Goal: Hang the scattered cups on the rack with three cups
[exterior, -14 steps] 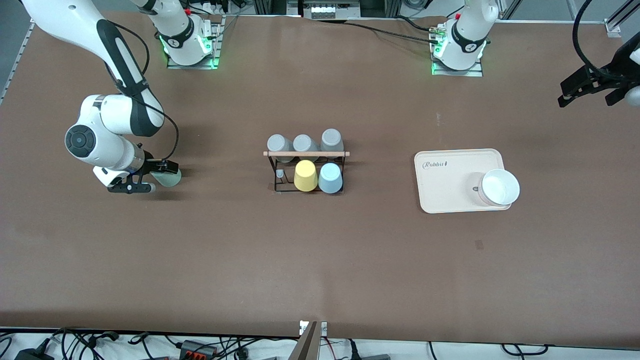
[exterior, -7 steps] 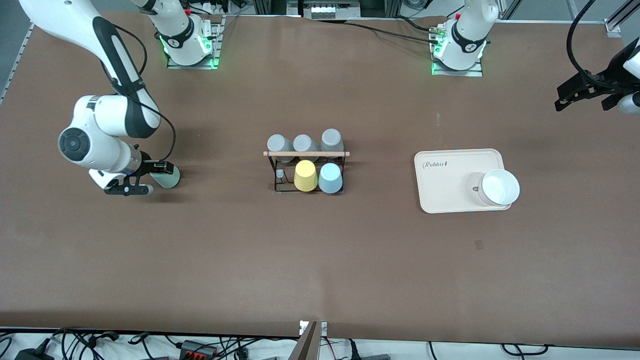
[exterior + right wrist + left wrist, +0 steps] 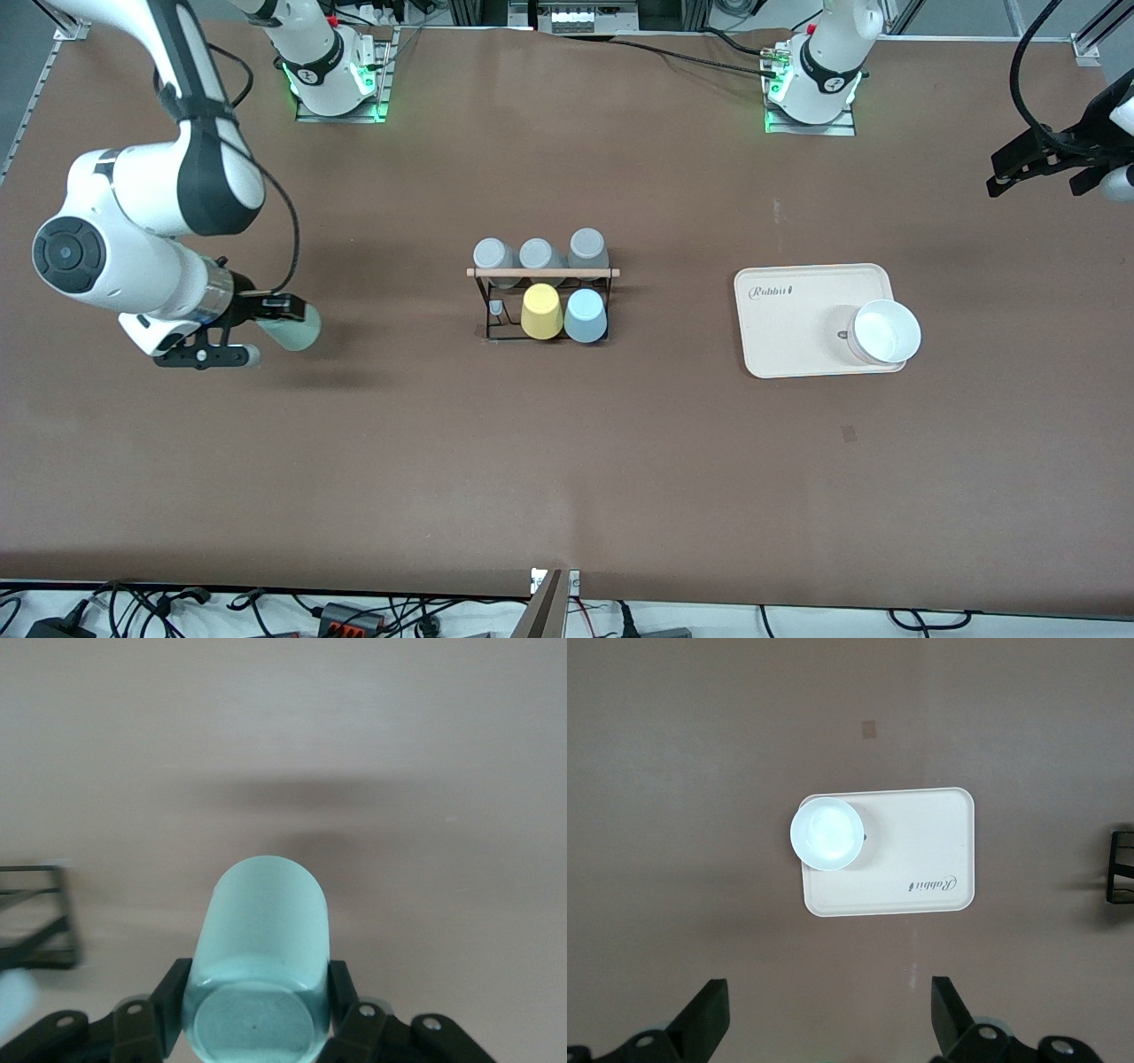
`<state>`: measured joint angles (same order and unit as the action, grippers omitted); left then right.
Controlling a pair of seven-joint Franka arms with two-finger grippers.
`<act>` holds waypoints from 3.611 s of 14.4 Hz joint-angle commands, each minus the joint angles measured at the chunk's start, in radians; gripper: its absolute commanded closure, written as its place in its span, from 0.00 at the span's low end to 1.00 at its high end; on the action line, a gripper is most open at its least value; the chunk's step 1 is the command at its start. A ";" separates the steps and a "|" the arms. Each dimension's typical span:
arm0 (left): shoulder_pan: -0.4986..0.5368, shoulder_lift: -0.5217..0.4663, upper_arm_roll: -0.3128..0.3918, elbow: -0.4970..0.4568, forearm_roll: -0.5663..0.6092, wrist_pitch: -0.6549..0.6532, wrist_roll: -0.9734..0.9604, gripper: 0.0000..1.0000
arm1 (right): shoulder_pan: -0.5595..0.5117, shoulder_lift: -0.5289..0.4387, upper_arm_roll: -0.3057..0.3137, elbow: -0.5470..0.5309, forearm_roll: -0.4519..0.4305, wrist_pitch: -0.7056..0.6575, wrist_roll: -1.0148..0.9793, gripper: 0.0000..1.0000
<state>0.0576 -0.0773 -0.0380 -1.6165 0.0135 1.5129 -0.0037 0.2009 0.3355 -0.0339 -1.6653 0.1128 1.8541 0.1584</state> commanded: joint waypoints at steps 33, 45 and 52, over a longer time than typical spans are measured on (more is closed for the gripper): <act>0.011 -0.001 0.003 0.014 -0.021 -0.007 0.028 0.00 | 0.391 0.361 -0.011 0.414 0.079 -0.064 0.687 0.00; 0.013 -0.001 0.003 0.012 -0.021 -0.005 0.030 0.00 | 0.060 0.234 -0.052 0.570 0.059 -0.259 0.367 0.00; 0.013 -0.001 0.006 0.010 -0.021 -0.005 0.030 0.00 | -0.122 0.108 -0.041 0.488 -0.048 -0.233 0.020 0.00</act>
<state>0.0651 -0.0775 -0.0367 -1.6148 0.0135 1.5135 0.0018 0.1430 0.5110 -0.1030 -1.1045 0.0820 1.6102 0.2581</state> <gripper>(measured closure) 0.000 0.000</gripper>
